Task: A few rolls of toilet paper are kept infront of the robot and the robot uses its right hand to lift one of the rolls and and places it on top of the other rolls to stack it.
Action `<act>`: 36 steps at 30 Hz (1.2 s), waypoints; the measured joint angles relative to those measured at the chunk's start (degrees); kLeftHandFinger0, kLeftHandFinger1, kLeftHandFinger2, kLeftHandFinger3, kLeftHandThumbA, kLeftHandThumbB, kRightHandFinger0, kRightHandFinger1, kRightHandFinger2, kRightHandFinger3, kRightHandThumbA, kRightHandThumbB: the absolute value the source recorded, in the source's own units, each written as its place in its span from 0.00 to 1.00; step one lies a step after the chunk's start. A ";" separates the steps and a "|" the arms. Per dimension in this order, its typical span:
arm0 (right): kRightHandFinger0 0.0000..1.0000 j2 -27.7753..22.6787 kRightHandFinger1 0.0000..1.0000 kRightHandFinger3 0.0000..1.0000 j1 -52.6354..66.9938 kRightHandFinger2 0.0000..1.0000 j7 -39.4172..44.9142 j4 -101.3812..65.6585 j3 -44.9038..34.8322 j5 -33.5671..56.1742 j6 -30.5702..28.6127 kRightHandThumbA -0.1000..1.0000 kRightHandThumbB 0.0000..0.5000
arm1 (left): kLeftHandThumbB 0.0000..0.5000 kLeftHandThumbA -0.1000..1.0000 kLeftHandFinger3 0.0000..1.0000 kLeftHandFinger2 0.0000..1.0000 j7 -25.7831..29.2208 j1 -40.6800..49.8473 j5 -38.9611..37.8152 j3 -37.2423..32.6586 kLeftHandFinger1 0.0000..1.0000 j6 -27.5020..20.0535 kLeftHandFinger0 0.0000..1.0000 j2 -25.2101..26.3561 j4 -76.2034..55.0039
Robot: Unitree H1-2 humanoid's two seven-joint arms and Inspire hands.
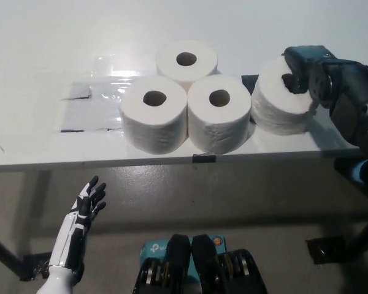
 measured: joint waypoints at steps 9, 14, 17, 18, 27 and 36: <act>0.00 -1.52 0.00 0.38 4.85 0.08 -8.62 -9.10 -1.27 -1.71 0.90 0.00 0.51 | 0.24 1.00 1.00 1.00 0.00 0.13 -0.05 0.08 1.00 0.00 1.00 -0.02 0.17; 0.00 -2.38 0.00 0.22 9.48 0.02 -14.27 -16.48 -3.82 -2.86 1.44 0.00 0.46 | 0.25 1.00 1.00 1.00 0.00 0.31 -0.05 0.10 1.00 0.01 1.00 -0.04 0.21; 0.00 -2.52 0.10 0.34 11.23 0.56 -17.16 -18.29 -4.88 -3.31 1.41 0.00 0.39 | 0.20 1.00 1.00 1.00 0.00 0.41 -0.07 0.13 1.00 0.01 1.00 -0.04 0.21; 0.00 -2.52 0.13 0.40 11.80 0.64 -18.72 -18.43 -5.42 -3.41 1.31 0.00 0.33 | 0.21 1.00 1.00 1.00 0.00 0.45 -0.07 0.15 1.00 0.01 1.00 -0.04 0.21; 0.00 -2.52 0.00 0.21 12.90 0.00 -26.42 -17.94 -6.76 -3.77 0.91 0.61 0.04 | 0.17 1.00 1.00 1.00 0.01 0.98 -0.13 0.34 1.00 0.01 1.00 -0.06 0.21; 0.00 -2.52 0.00 0.18 12.85 0.22 -34.33 -16.08 -6.75 -5.19 0.64 0.58 0.00 | 0.25 1.00 1.00 1.00 0.00 1.48 -0.34 0.71 1.00 0.00 1.00 -0.11 0.21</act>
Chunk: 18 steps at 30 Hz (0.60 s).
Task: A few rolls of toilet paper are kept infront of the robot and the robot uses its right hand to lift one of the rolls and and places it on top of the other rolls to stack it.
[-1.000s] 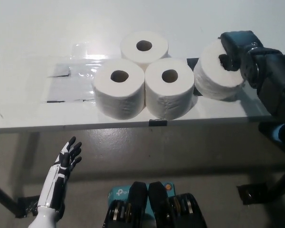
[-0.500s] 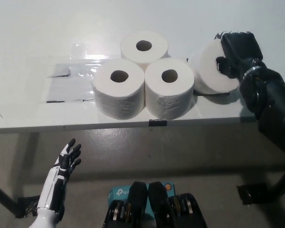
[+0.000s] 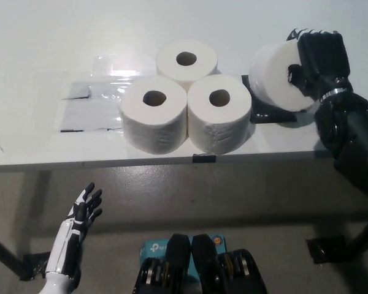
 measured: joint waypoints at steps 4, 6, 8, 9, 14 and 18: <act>0.00 -0.05 0.00 0.40 -0.01 0.31 -3.23 1.24 -0.01 -0.67 -0.05 0.49 0.00 | 0.30 1.00 1.00 1.00 0.00 0.28 -0.12 0.15 1.00 0.00 1.00 -0.10 0.00; 0.00 -0.19 0.00 0.50 -0.02 0.31 -4.99 1.42 -0.08 -0.80 -0.15 0.48 0.00 | 0.31 1.00 1.00 1.00 0.00 0.37 -0.18 0.21 1.00 -0.01 1.00 -0.13 0.00; 0.00 -0.43 0.00 0.48 -0.07 0.26 -6.57 1.43 -0.20 -0.88 -0.42 0.54 0.00 | 0.32 1.00 1.00 1.00 0.00 0.44 -0.24 0.26 1.00 -0.01 1.00 -0.15 0.00; 0.00 -0.56 0.00 0.43 -0.10 0.20 -7.22 1.38 -0.31 -0.91 -0.48 0.52 0.00 | 0.32 1.00 1.00 1.00 0.00 0.47 -0.27 0.30 1.00 -0.02 1.00 -0.15 0.00; 0.00 -2.49 0.00 0.23 -0.89 0.08 -10.97 -2.99 -2.62 -1.26 -0.64 0.55 0.00 | 0.34 1.00 1.00 1.00 -0.01 0.69 -0.63 0.51 1.00 -0.18 1.00 -0.15 -0.03; 0.00 -4.57 0.00 0.27 -3.16 0.09 -12.30 -9.55 -4.21 -2.61 -0.29 0.35 0.06 | 0.34 1.00 1.00 1.00 0.00 0.70 -0.77 0.62 1.00 -0.29 1.00 -0.17 -0.03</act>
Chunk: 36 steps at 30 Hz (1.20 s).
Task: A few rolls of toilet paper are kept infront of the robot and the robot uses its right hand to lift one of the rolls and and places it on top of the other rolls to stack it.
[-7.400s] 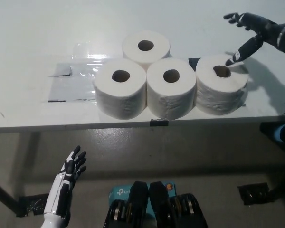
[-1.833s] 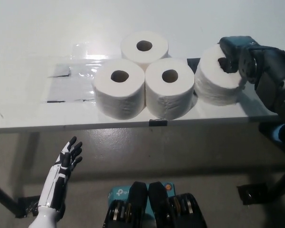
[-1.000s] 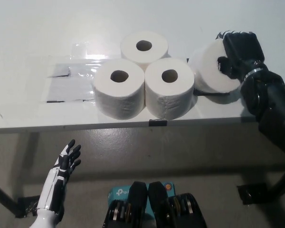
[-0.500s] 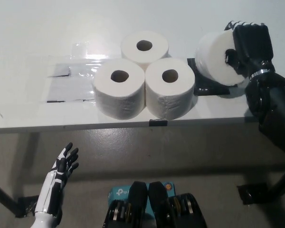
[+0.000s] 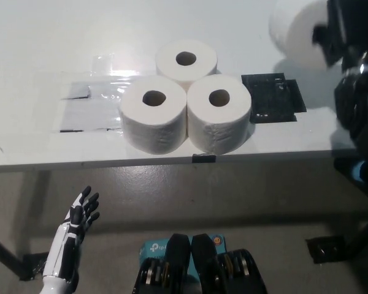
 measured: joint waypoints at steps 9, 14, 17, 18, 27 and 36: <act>0.00 -1.33 0.00 0.22 -1.62 0.00 2.67 -15.10 -2.00 -2.04 0.55 0.58 0.00 | 0.31 1.00 1.00 1.00 0.00 0.00 -0.16 0.14 1.00 -0.49 1.00 -0.01 0.01; 0.02 -1.42 0.00 0.11 -1.60 0.00 7.91 -22.25 -1.99 -3.16 1.44 0.50 0.00 | 0.25 1.00 1.00 1.00 0.00 -0.02 -0.16 0.17 1.00 -0.68 1.00 -0.01 0.02; 0.00 -1.06 0.00 0.15 -1.45 0.08 11.42 -24.94 -1.99 -2.87 1.61 0.50 0.00 | 0.28 1.00 1.00 1.00 0.00 -0.02 -0.16 0.18 1.00 -0.74 1.00 -0.01 0.03; 0.00 -0.83 0.00 0.11 -1.25 0.10 12.73 -25.69 -1.99 -2.75 1.69 0.48 0.10 | 0.26 1.00 1.00 1.00 0.00 -0.01 -0.15 0.17 1.00 -0.74 1.00 -0.01 0.03; 0.00 2.32 0.00 0.02 1.68 0.27 24.65 -27.96 -0.70 -1.13 1.78 0.52 0.00 | 0.21 1.00 1.00 1.00 0.00 -0.02 -0.15 0.17 1.00 -0.72 1.00 -0.02 0.05; 0.00 5.37 0.02 0.09 2.04 0.38 35.91 -27.92 2.00 0.41 1.30 0.47 0.00 | 0.21 1.00 1.00 1.00 0.00 -0.03 -0.14 0.16 1.00 -0.75 1.00 -0.03 0.04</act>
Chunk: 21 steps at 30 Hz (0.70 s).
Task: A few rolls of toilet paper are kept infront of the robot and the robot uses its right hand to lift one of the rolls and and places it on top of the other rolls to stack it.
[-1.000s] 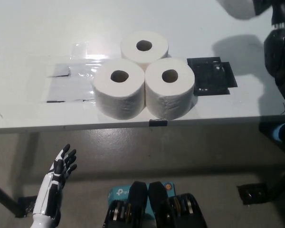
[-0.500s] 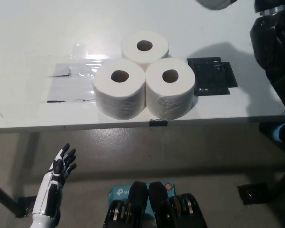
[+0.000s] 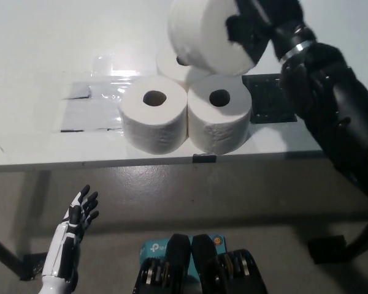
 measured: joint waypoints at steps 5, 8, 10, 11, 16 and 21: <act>0.00 1.53 0.03 0.08 -0.39 0.39 3.96 2.71 0.75 0.07 -1.04 0.44 0.00 | 0.18 1.00 1.00 1.00 0.00 0.00 -0.01 0.00 1.00 0.00 1.00 -0.01 -0.01; 0.00 1.74 0.04 0.11 -1.02 0.42 5.54 5.02 1.34 0.02 -1.89 0.50 0.00 | 0.24 1.00 1.00 1.00 0.00 0.00 -0.02 0.00 1.00 -0.01 1.00 0.00 -0.01; 0.00 1.73 0.03 0.10 -1.39 0.39 6.64 5.56 1.65 -0.07 -2.03 0.54 0.00 | 0.23 1.00 1.00 1.00 0.00 0.00 -0.01 0.00 1.00 -0.01 1.00 0.00 -0.01; 0.00 1.73 0.00 0.08 -1.56 0.32 7.43 5.60 1.84 -0.12 -2.10 0.56 0.00 | 0.23 1.00 1.00 1.00 0.00 -0.01 -0.01 -0.01 1.00 0.00 1.00 -0.01 -0.01; 0.00 1.81 0.00 0.11 -2.25 0.19 10.51 5.68 2.32 -0.22 -2.09 0.60 0.00 | 0.19 1.00 1.00 1.00 0.00 -0.12 -0.01 0.00 1.00 0.03 1.00 0.04 -0.02; 0.00 2.47 0.00 0.12 -2.77 0.11 13.16 5.70 2.33 -0.25 -1.79 0.58 0.00 | 0.17 1.00 1.00 1.00 0.00 -0.19 0.00 -0.01 1.00 0.03 1.00 0.04 -0.02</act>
